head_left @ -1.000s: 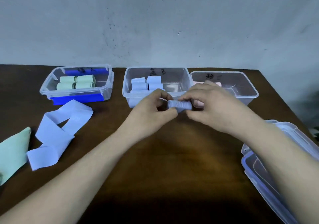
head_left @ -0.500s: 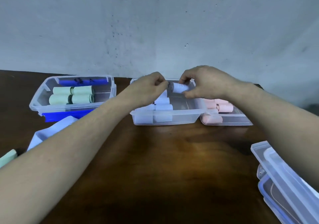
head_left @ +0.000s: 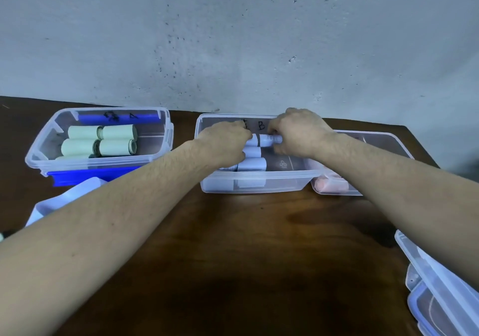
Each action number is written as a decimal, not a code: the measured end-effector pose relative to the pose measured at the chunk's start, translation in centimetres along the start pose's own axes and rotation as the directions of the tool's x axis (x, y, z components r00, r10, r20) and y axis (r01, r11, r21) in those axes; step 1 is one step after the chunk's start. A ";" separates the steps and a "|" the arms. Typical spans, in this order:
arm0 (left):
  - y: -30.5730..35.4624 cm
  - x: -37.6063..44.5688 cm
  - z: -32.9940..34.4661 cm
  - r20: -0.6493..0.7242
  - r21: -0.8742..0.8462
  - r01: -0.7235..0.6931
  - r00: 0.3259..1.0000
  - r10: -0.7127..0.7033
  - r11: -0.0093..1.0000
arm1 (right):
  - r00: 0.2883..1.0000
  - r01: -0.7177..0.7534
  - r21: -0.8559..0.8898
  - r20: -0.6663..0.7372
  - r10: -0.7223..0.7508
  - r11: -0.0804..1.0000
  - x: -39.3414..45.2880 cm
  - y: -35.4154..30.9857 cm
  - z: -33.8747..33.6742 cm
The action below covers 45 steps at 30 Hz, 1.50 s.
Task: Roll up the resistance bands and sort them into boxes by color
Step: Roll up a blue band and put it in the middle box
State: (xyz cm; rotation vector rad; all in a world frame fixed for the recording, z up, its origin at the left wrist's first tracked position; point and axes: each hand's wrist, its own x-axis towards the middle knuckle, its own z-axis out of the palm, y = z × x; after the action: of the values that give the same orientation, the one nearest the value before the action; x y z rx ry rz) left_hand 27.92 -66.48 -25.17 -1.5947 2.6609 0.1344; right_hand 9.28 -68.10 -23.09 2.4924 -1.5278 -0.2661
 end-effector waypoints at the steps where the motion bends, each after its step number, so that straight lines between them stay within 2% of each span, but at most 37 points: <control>1: 0.0 0.1 0.1 0.004 0.009 -0.002 1.000 0.002 1.000 | 1.000 0.000 -0.007 -0.007 0.000 1.000 0.1 -0.1 0.2; 9: 0.0 0.3 0.1 0.007 0.013 0.000 1.000 0.000 1.000 | 0.998 0.006 -0.201 -0.056 -0.018 0.980 -0.2 -1.0 1.2; 15: 0.0 0.2 0.2 -0.014 0.003 -0.001 1.000 0.001 1.000 | 0.995 -0.055 -0.185 -0.089 0.039 0.981 -0.1 -1.1 1.2; 20: 0.1 0.1 0.0 -0.013 -0.001 -0.002 1.000 0.002 1.000 | 0.995 -0.036 -0.199 -0.095 0.017 0.979 -0.3 -1.2 0.9; 25: 0.2 -0.4 -0.4 -0.016 0.033 0.007 1.000 -0.007 0.999 | 0.991 -0.041 -0.149 -0.135 0.021 0.988 -0.8 -0.7 0.7; 30: 0.9 -2.3 -1.6 -0.106 0.048 0.012 0.994 -0.007 0.999 | 0.973 -0.033 0.003 -0.229 0.033 0.999 -2.3 -0.6 -0.5; 33: 1.6 -4.2 -1.8 -0.222 -0.004 0.016 0.975 -0.016 1.000 | 0.951 0.023 0.072 -0.308 0.000 0.997 -3.8 -1.6 -1.5; 37: 2.8 -7.9 -1.6 -0.410 -0.106 -0.020 0.912 -0.025 0.994 | 0.931 0.104 0.170 -0.364 -0.036 0.980 -6.4 -3.9 -3.7; 42: 4.3 -13.0 -1.0 -0.490 -0.086 0.003 0.871 -0.045 0.996 | 0.915 0.214 0.238 -0.389 -0.109 0.947 -9.6 -7.2 -5.3; 45: 5.0 -16.0 -0.4 -0.469 -0.081 0.055 0.879 -0.087 0.995 | 0.890 0.288 0.300 -0.434 -0.139 0.909 -10.9 -8.8 -4.9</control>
State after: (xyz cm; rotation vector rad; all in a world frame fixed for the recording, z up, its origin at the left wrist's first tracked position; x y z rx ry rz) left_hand 31.11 -50.13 -23.30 -1.9626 2.9592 -0.2018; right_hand 13.20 -54.03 -20.22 2.7597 -1.2090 0.5208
